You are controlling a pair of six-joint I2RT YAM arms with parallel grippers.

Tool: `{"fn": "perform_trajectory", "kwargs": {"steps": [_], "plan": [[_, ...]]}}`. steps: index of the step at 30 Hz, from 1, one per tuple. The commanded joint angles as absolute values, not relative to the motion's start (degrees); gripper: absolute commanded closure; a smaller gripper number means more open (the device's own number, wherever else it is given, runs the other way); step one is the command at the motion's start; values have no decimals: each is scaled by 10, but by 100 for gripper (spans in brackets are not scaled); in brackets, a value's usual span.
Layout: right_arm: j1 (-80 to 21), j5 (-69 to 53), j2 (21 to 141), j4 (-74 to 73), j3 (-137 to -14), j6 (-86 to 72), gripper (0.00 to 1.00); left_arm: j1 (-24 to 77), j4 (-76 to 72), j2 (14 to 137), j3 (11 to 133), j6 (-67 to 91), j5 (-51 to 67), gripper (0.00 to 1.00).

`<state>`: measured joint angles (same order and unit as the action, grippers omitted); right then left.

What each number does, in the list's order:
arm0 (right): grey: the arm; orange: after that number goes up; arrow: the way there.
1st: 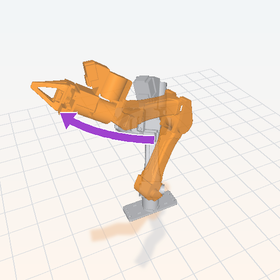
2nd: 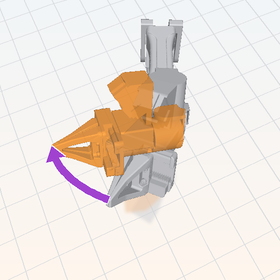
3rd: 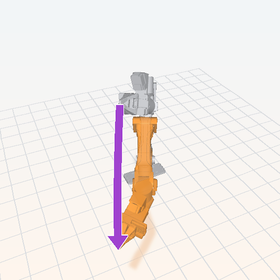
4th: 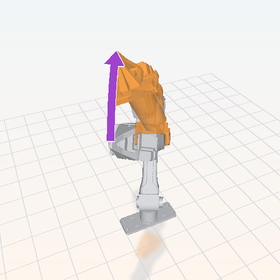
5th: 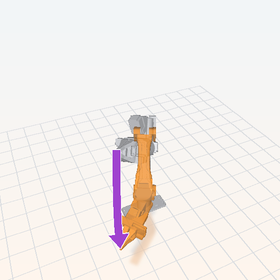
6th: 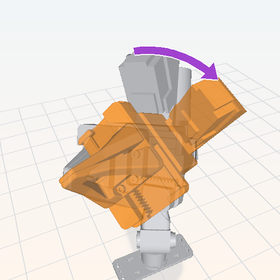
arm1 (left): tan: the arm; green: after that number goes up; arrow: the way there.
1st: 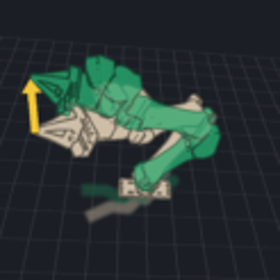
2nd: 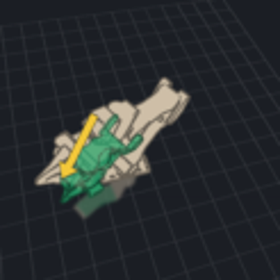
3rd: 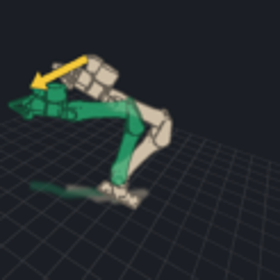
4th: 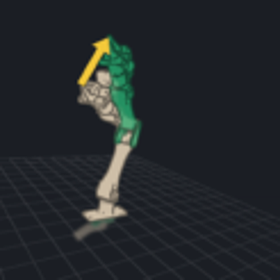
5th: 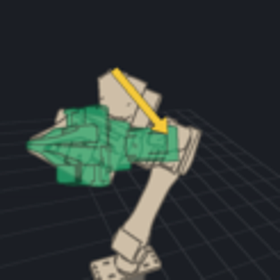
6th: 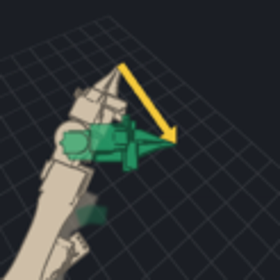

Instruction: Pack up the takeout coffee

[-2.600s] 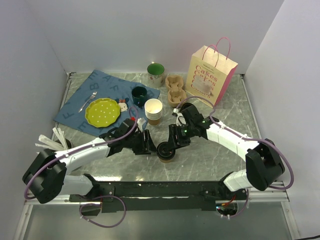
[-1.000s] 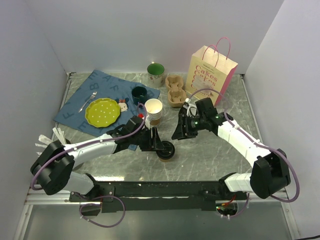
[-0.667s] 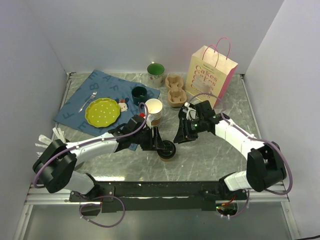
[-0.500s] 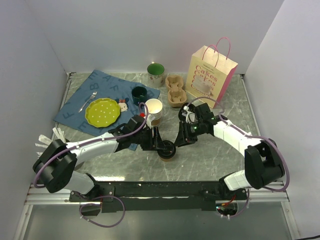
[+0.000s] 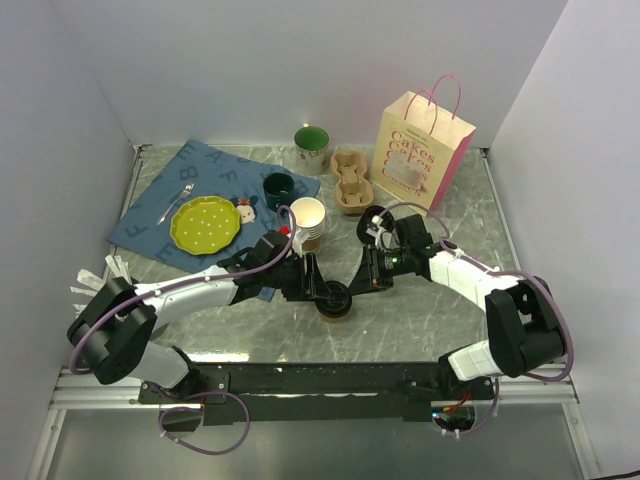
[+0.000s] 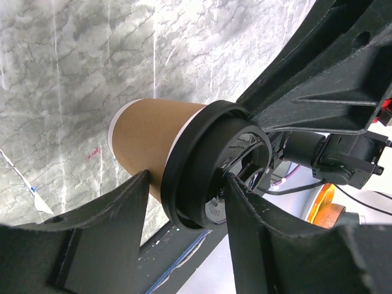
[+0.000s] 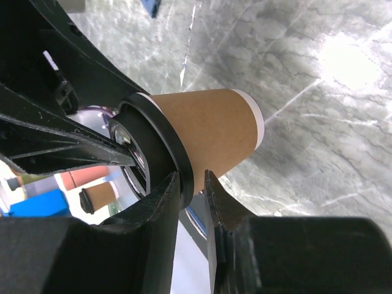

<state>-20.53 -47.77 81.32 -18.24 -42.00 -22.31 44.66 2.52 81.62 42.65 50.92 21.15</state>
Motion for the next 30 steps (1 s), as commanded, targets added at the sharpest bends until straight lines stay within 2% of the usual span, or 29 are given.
{"fn": "perform_trajectory", "kwargs": {"steps": [1, 5, 11, 21, 30], "plan": [[-213, -356, 847, -173, -374, -207, 72, 452, 69, 848, 393, 497, 170, 46], [-211, -370, 818, -211, -408, -202, 71, 452, 79, 849, 388, 496, 156, 46], [-210, -409, 742, -262, -461, -212, 64, 452, 77, 838, 385, 498, 158, 45], [-213, -452, 710, -229, -389, -242, 66, 452, 78, 838, 381, 490, 171, 44], [-234, -465, 733, -174, -366, -278, 67, 452, 75, 840, 381, 489, 179, 44]]}}
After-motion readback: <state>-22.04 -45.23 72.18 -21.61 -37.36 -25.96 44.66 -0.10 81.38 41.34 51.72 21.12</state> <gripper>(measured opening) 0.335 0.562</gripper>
